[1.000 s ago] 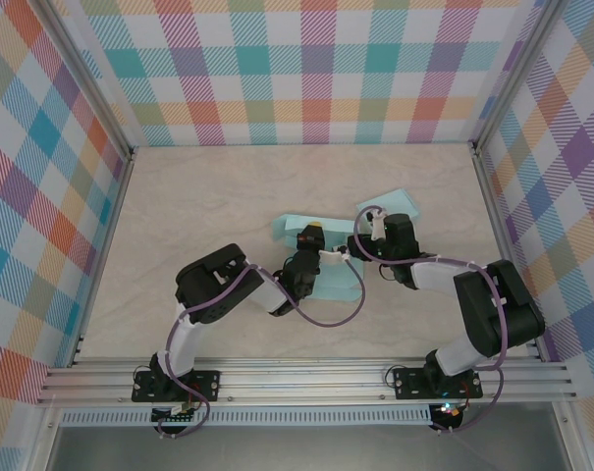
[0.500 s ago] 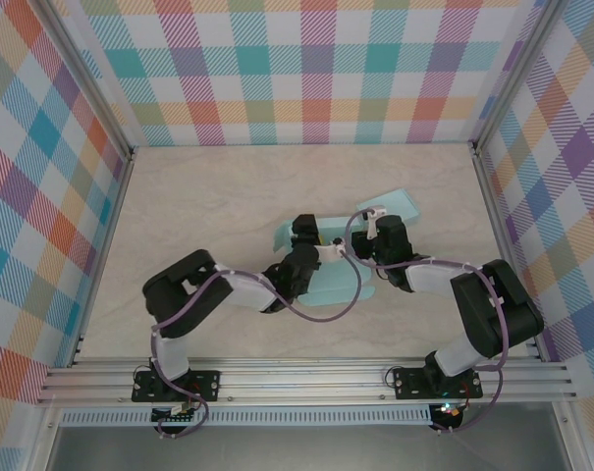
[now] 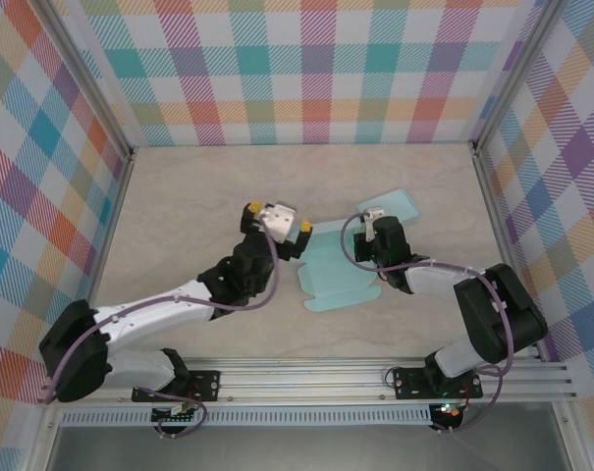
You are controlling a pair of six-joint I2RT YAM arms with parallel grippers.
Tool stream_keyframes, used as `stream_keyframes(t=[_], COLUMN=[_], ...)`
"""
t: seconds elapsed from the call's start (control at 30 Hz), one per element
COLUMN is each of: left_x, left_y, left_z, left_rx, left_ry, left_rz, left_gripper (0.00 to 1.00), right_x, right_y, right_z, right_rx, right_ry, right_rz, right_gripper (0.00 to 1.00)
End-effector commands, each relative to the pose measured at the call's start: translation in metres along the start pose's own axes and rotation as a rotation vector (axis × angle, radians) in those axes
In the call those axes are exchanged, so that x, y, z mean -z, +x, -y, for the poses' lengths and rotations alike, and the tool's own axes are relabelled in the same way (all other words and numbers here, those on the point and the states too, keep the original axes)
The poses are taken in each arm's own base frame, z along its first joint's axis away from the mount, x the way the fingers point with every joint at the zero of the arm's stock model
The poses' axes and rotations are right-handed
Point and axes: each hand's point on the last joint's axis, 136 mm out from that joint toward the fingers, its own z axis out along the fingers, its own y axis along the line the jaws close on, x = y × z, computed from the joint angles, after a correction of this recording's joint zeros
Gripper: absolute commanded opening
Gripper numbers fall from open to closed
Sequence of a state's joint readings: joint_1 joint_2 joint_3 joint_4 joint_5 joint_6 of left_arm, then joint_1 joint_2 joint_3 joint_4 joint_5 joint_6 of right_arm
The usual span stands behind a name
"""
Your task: Fold the paper box
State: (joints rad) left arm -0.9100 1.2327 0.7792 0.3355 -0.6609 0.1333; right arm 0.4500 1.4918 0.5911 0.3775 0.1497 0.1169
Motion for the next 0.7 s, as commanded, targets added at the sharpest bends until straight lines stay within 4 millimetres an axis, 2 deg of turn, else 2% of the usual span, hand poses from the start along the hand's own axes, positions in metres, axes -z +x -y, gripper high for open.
stream_keyframes(t=[0.0,0.07,0.1,0.27,0.43,0.67], left_x=[0.010,0.019,0.022,0.029,0.024,0.009], left_y=[0.025,0.034,0.037,0.043,0.049,0.055], left_z=[-0.043,-0.071,-0.077,-0.088,-0.077,-0.058], left_rx=[0.359,0.522,0.566,0.604,0.520,0.504], left_ry=[-0.108,-0.202,-0.213,-0.222,-0.168,-0.105], left_rz=[-0.094,-0.095,-0.090,-0.091,-0.137,-0.151], left_gripper=[1.00,1.00,1.00,1.00,1.00,1.00], right_x=[0.011,0.015,0.016,0.008,0.015,0.032], right_y=[-0.026,-0.032,-0.032,-0.034,-0.050,-0.056], right_z=[-0.003,-0.004,-0.006,-0.019,-0.010,0.017], right_rx=[0.046,0.049,0.055,0.094,0.121,0.078], right_ry=[0.009,0.000,-0.010,-0.076,-0.017,0.071], right_rz=[0.041,0.055,0.053,0.011,0.053,0.144], right_gripper=[0.00,0.00,0.00,0.00,0.00,0.00])
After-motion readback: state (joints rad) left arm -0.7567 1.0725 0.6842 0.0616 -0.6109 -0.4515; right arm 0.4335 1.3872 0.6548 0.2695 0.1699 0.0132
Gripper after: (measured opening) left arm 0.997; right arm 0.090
